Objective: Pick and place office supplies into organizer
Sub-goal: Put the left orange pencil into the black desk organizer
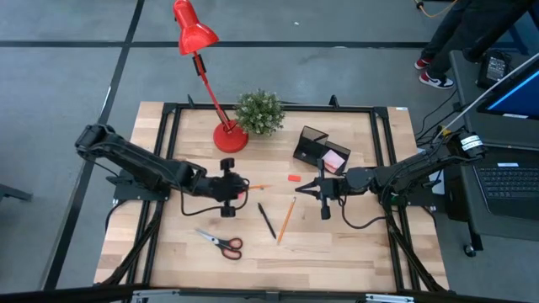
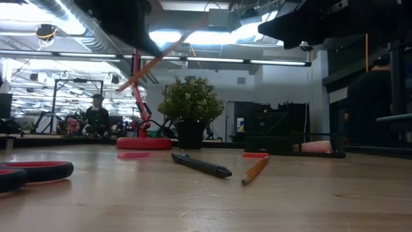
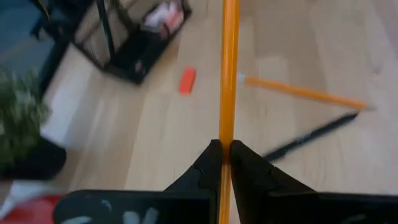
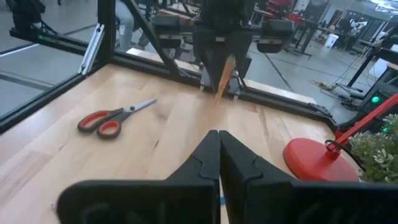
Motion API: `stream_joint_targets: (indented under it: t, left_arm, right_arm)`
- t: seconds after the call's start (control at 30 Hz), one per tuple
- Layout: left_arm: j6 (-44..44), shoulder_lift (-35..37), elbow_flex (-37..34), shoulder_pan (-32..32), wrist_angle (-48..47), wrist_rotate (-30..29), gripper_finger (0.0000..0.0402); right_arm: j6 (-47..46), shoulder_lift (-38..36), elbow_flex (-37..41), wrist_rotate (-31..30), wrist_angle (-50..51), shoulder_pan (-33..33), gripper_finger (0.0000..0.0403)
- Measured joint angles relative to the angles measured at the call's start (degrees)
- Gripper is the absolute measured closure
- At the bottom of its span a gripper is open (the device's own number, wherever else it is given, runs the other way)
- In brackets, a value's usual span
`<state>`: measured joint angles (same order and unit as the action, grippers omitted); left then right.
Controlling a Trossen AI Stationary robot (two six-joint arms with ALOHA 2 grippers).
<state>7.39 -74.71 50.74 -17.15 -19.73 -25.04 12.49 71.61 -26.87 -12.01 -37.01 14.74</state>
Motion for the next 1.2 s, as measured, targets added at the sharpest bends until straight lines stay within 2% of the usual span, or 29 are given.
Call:
stream_joint_targets:
  t: [0.23,0.43,0.6,0.8,1.03,1.2]
  left_arm:
    - [-7.6,0.2,0.0,0.2,9.5,-1.0,0.0382]
    - [-11.6,0.2,0.0,1.5,17.1,-0.9,0.0382]
    - [-13.2,0.2,0.0,3.0,21.2,0.1,0.0382]
    - [-13.3,0.2,0.0,5.0,24.8,5.5,0.0382]
    - [-14.2,-0.3,0.0,6.5,27.4,9.4,0.0382]
    - [-16.8,-2.4,0.0,6.5,30.9,10.1,0.0382]
  right_arm:
    - [-0.2,0.0,0.0,3.0,-4.2,0.0,0.0398]
    - [0.0,0.0,0.0,3.1,-6.8,0.0,0.0395]
    - [0.2,0.0,0.0,3.2,-8.6,0.0,0.0368]
    - [1.8,0.0,0.0,3.1,-10.1,0.0,0.0332]
    - [3.2,0.0,0.0,3.1,-14.8,0.0,0.0307]
    - [3.3,0.0,-1.6,3.1,-14.3,0.0,0.0293]
